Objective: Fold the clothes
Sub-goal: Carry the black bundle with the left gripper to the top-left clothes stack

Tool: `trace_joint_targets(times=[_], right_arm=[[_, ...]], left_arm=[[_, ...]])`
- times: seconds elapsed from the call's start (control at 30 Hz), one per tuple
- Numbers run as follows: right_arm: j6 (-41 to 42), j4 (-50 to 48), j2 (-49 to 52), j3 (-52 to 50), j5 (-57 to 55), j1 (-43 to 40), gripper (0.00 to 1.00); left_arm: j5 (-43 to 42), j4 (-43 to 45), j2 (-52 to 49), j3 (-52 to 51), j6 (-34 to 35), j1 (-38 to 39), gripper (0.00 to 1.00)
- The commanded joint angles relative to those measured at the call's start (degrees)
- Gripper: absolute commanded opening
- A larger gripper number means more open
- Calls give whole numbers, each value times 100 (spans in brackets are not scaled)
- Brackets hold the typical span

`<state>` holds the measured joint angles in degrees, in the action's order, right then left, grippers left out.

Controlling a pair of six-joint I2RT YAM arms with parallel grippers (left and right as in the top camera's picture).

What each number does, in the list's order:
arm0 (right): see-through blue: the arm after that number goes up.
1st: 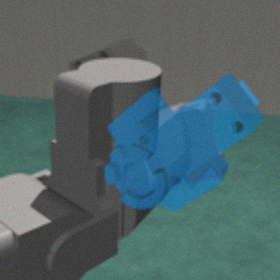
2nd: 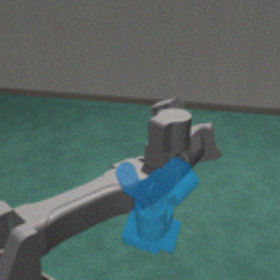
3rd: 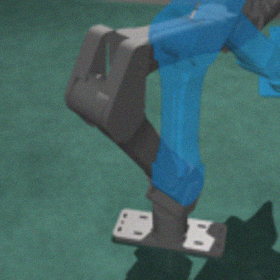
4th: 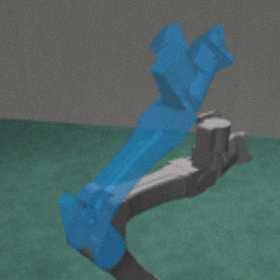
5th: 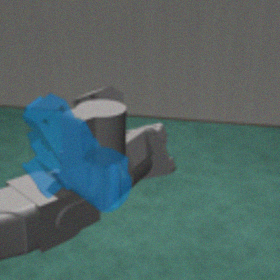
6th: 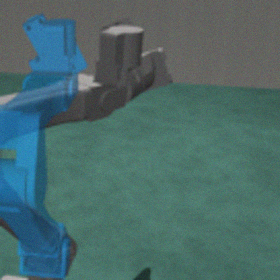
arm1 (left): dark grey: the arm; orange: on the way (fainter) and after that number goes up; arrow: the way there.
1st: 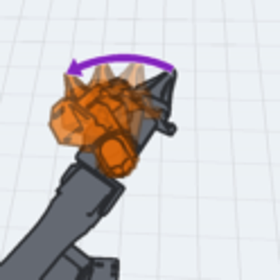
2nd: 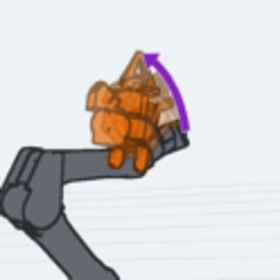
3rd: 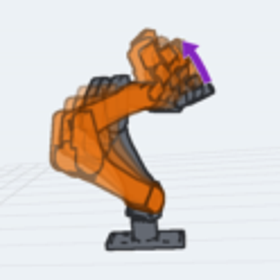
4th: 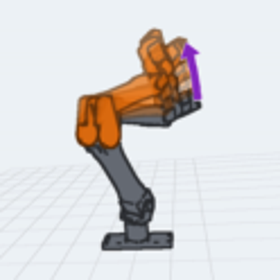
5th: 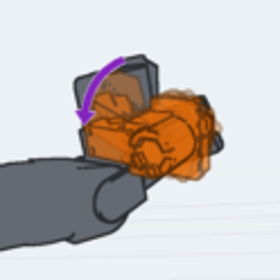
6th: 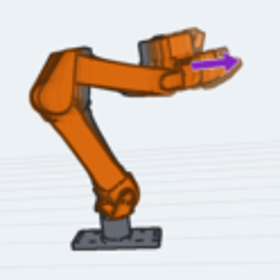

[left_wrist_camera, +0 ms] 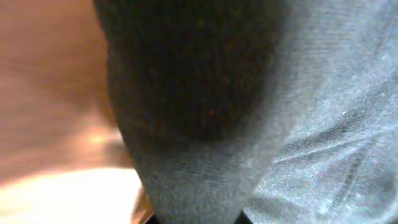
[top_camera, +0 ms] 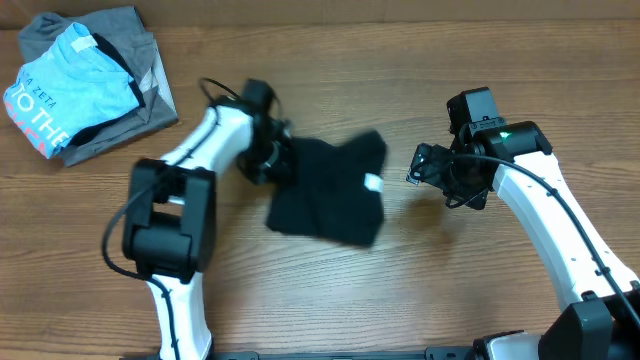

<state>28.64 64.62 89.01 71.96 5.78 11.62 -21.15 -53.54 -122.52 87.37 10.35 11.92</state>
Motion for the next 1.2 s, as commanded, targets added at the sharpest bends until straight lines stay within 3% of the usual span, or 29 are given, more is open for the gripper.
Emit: trace_joint_targets(times=[0.0,0.4,0.9,1.17], right_arm=[[-22,9,17,-15,37,-9,93],[-17,35,17,-15,37,-11,92],[-20,214,17,-15,35,-11,92],[-20,264,17,-15,33,-11,92]], left_arm=[[1239,-144,-155,645,-227,-485,4],[2636,-470,-155,2238,-732,-1268,4],[2677,-1198,-155,4518,-813,-2317,4],[2667,-1091,-155,4931,-678,-2754,4]])
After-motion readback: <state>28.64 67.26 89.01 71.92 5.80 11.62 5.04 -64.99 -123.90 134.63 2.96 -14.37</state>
